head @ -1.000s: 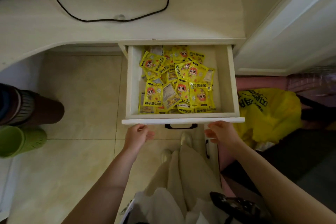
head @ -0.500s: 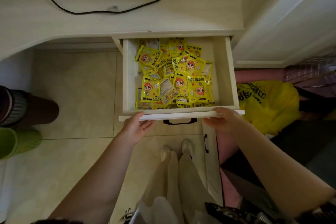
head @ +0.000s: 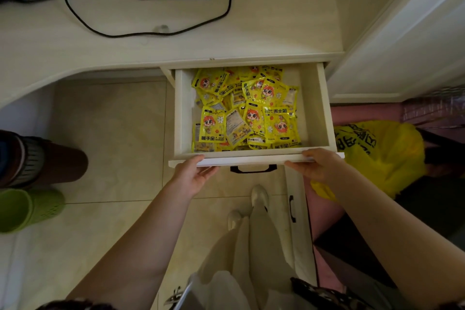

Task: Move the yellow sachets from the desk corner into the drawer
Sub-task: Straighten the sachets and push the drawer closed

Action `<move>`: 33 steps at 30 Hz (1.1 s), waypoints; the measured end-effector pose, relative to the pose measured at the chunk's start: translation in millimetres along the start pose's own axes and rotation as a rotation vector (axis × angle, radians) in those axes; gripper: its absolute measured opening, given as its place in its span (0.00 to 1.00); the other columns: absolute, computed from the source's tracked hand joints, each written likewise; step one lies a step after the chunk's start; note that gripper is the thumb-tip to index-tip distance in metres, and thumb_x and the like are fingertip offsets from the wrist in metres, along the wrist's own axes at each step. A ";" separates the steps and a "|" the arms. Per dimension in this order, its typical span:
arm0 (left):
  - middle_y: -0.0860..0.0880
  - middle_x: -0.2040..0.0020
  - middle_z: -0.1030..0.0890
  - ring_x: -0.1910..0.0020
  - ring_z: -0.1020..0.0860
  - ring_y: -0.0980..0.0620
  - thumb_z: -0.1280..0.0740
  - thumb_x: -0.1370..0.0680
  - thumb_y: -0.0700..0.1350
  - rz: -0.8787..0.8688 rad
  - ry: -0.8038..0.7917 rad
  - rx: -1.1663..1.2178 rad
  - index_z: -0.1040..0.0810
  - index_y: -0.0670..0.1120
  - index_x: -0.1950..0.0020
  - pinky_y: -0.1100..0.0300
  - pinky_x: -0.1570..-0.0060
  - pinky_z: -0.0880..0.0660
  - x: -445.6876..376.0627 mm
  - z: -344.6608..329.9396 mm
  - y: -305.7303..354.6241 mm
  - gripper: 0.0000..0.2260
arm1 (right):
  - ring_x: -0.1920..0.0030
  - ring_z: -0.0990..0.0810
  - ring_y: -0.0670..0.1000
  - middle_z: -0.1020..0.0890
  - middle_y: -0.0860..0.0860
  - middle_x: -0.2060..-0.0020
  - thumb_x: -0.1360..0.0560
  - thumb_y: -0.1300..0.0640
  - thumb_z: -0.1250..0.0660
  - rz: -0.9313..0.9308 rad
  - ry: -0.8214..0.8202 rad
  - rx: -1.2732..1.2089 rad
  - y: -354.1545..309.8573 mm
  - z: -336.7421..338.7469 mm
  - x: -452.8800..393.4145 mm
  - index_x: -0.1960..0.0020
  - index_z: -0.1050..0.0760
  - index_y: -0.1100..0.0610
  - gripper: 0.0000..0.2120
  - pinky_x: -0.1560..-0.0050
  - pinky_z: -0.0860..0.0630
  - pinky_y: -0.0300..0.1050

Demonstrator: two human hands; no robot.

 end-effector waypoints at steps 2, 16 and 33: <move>0.31 0.47 0.24 0.44 0.23 0.32 0.36 0.22 0.34 -0.009 -0.003 -0.013 0.28 0.36 0.49 0.43 0.49 0.23 -3.3 -9.1 10.0 0.03 | 0.38 0.26 0.68 0.31 0.67 0.39 0.23 0.70 0.39 0.006 0.000 0.008 -11.0 -7.8 -2.9 0.42 0.35 0.65 0.11 0.64 0.19 0.63; 0.33 0.47 0.24 0.49 0.22 0.35 0.35 0.22 0.33 -0.053 -0.032 -0.013 0.28 0.35 0.49 0.44 0.43 0.23 -29.7 -75.5 84.2 0.04 | 0.51 0.19 0.63 0.23 0.65 0.51 0.22 0.66 0.38 0.016 0.009 0.133 -92.1 -65.1 -27.6 0.44 0.35 0.65 0.09 0.64 0.19 0.56; 0.41 0.53 0.20 0.53 0.18 0.46 0.36 0.23 0.31 -0.190 -0.013 -0.131 0.25 0.35 0.52 0.55 0.48 0.21 -74.4 -140.0 157.4 0.01 | 0.48 0.18 0.59 0.21 0.62 0.44 0.23 0.73 0.41 0.184 0.031 0.242 -173.7 -123.2 -63.9 0.48 0.30 0.67 0.06 0.44 0.23 0.53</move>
Point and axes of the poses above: each hand's wrist, its own x-axis away from the middle knuckle, its own z-axis out of the back of the hand, y = z × x, the point moved 1 cm from there along -x, towards the middle knuckle
